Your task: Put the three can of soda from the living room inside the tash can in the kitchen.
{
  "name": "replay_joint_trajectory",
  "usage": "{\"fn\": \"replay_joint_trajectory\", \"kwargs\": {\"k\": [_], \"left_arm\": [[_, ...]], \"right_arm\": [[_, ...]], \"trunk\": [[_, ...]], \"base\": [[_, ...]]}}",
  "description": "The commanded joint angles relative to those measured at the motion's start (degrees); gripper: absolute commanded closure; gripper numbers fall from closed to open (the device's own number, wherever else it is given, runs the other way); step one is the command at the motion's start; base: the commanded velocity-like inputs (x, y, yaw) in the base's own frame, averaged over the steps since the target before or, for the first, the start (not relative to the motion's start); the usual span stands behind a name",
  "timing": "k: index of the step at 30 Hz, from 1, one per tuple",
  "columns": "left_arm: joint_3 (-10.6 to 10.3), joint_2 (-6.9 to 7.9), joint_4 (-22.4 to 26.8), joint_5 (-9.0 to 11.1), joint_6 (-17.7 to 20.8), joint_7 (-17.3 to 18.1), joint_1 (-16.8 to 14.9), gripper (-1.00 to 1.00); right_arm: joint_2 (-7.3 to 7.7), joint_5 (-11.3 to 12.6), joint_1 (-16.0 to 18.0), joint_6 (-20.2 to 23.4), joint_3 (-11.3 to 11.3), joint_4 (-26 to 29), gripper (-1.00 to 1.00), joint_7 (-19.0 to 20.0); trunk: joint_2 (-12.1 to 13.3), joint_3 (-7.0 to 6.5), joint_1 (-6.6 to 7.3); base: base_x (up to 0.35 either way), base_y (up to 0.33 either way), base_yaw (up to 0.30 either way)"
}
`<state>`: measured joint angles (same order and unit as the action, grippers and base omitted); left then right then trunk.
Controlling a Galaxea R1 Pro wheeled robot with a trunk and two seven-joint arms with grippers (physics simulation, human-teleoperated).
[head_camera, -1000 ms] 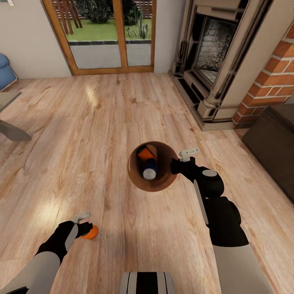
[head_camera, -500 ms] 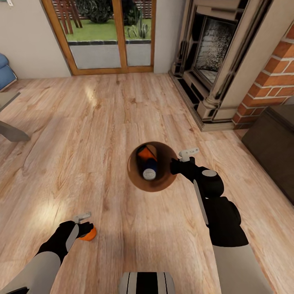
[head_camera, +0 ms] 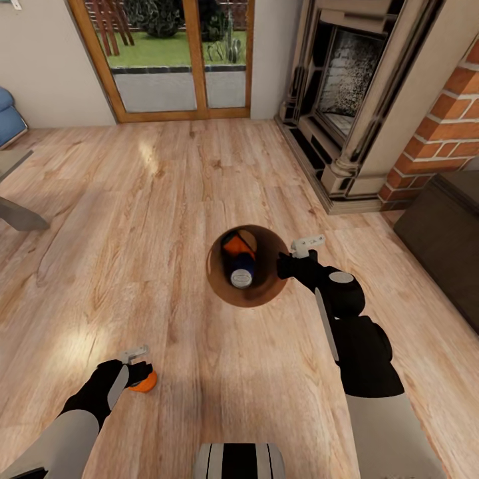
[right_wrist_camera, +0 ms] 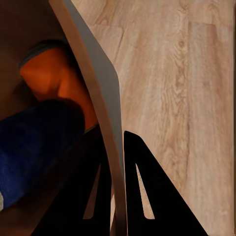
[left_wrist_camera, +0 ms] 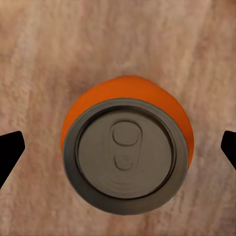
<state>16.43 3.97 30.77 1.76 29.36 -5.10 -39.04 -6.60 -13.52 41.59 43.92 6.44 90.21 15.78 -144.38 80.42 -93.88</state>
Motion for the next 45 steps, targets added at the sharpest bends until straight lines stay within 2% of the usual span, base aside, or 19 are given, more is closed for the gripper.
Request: {"fn": "replay_joint_trajectory", "kwargs": {"k": [1,3,14,21,34,38,39,43,45], "left_arm": [[0.00,-0.01,0.00,0.00,0.00,0.00,0.00,-1.00],[0.00,-0.01,0.00,0.00,0.00,0.00,-0.02,-1.00],[0.00,-0.01,0.00,0.00,0.00,0.00,0.01,-1.00],[0.00,-0.07,0.00,0.00,-0.02,-0.07,-0.03,-1.00],[0.00,-0.09,0.00,0.00,-0.09,-0.18,0.01,-1.00],[0.00,-0.10,0.00,0.03,-0.11,-0.14,0.01,-1.00],[-0.02,-0.12,0.00,0.03,-0.22,-0.09,0.01,1.00],[-0.06,-0.18,0.00,0.06,-0.37,-0.06,0.01,1.00],[-0.06,-0.19,0.00,0.04,-0.41,-0.08,0.01,1.00]], "right_arm": [[0.00,0.85,0.26,0.11,-0.01,0.16,1.00,0.39],[0.00,0.84,0.50,0.11,-0.02,0.25,1.00,0.39],[0.00,0.86,2.04,0.12,0.44,0.37,1.00,0.39],[0.06,0.80,1.97,0.07,2.35,0.33,1.00,0.39],[0.02,0.86,1.92,0.06,2.76,0.25,1.00,0.39],[0.01,0.82,1.92,0.04,3.59,0.19,1.00,0.39],[0.01,0.77,1.92,0.04,4.06,0.17,1.00,0.38],[0.01,0.75,1.92,0.03,4.72,0.12,1.00,0.37],[0.01,-0.16,1.92,0.03,4.84,0.06,1.00,0.38]], "trunk": [[0.00,0.00,0.01],[0.00,0.00,0.01],[-0.15,2.43,-0.28],[-0.15,2.43,-0.28],[-0.15,2.43,-0.28],[-0.15,2.43,-0.28],[-0.15,2.43,-0.28],[-0.15,2.43,-0.28],[-0.15,2.43,-0.28]], "base": [[0.000,0.000,0.000],[0.000,0.000,0.000],[0.000,0.000,0.000],[0.000,0.000,0.000],[0.000,0.000,0.000],[0.000,0.000,0.000],[0.000,0.000,0.000],[0.000,0.000,0.000],[0.000,0.000,0.000]]}}
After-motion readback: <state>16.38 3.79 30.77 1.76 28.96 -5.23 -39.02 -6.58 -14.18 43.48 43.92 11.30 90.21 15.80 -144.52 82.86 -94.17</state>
